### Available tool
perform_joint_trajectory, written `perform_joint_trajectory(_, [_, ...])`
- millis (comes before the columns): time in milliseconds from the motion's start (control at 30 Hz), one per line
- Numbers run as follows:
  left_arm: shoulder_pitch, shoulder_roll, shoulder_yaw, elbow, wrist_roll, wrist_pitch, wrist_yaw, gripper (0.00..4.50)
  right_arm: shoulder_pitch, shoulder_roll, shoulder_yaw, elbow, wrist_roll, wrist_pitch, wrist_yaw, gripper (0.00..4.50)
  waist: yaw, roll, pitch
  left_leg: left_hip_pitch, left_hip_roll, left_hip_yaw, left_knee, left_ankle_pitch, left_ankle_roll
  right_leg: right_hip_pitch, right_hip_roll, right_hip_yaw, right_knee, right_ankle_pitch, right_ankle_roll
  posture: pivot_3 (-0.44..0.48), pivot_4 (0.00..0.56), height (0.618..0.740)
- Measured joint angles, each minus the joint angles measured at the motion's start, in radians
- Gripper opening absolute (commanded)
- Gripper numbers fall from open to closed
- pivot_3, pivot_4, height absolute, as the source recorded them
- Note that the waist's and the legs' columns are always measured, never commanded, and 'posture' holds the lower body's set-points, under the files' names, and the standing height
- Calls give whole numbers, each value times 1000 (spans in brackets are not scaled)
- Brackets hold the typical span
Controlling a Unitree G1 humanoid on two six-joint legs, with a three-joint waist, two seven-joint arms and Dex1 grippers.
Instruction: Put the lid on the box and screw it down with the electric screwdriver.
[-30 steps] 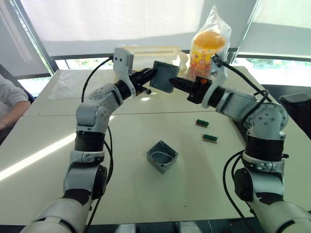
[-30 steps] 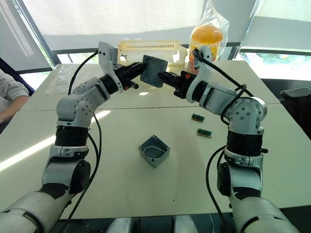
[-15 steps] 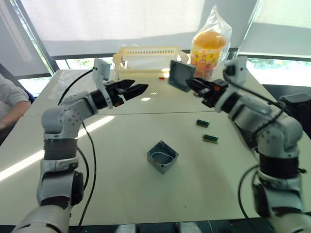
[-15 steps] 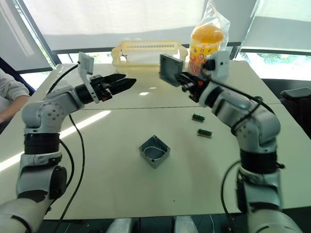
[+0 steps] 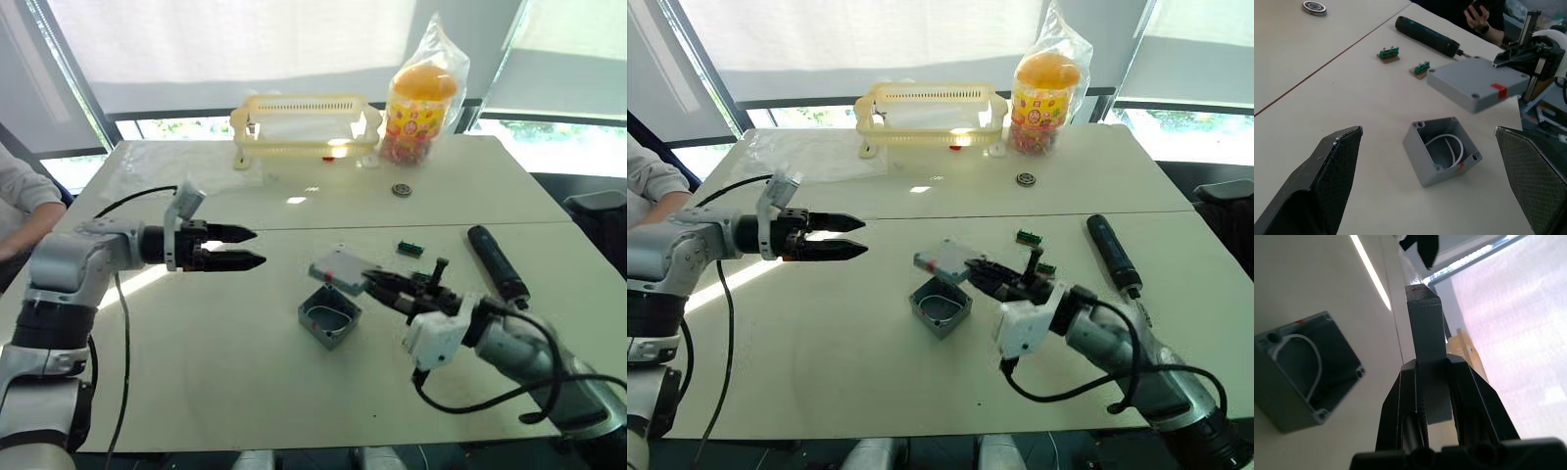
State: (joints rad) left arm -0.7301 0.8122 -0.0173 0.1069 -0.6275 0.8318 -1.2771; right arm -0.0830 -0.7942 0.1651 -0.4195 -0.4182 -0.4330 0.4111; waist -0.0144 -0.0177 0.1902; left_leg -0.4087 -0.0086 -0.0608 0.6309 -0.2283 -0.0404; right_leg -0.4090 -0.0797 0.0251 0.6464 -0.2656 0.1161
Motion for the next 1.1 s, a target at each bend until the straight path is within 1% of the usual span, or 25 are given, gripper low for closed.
perform_joint_trajectory(133, [0, -12, -11, 3, 12, -14, -8, 4453, 34, 68, 31, 24, -137, -31, -51, 117, -1, 0, 0, 0, 0, 0, 0, 0, 0, 0, 0, 0, 0, 0, 0, 0, 150, 740])
perform_joint_trajectory(333, [-1, -31, -32, 2, 28, -15, -18, 4453, 33, 112, 31, 75, -247, -30, -93, 117, -2, 0, 0, 0, 0, 0, 0, 0, 0, 0, 0, 0, 1, 0, 0, 0, 150, 740])
perform_joint_trajectory(533, [-3, -50, -43, -1, 31, -17, -16, 4453, 34, 141, 42, 92, -287, -32, -100, 117, -2, 0, 0, 0, 0, 0, 0, 0, 0, 0, 0, 0, 1, 0, 0, 0, 150, 740])
perform_joint_trajectory(833, [-6, -75, -49, -4, 49, -33, -7, 4453, 45, 147, 47, 94, -320, -37, -118, 117, -1, 0, 0, 0, 0, 0, 1, 0, 0, 1, 0, 0, 1, 0, 0, 0, 150, 740])
perform_joint_trajectory(967, [-31, -100, -70, -3, 61, -45, -12, 4453, 45, 147, 52, 100, -326, -48, -128, 117, 0, 0, 0, 0, 0, -1, 1, 0, 0, 1, 0, 0, 1, 0, 0, 0, 150, 740])
perform_joint_trajectory(1100, [-55, -147, -105, 10, 82, -78, -25, 4453, 45, 147, 58, 115, -339, -61, -154, 117, 0, 0, 0, 1, 0, -1, 1, 0, 0, 1, 0, 0, 1, 0, 0, 0, 150, 740])
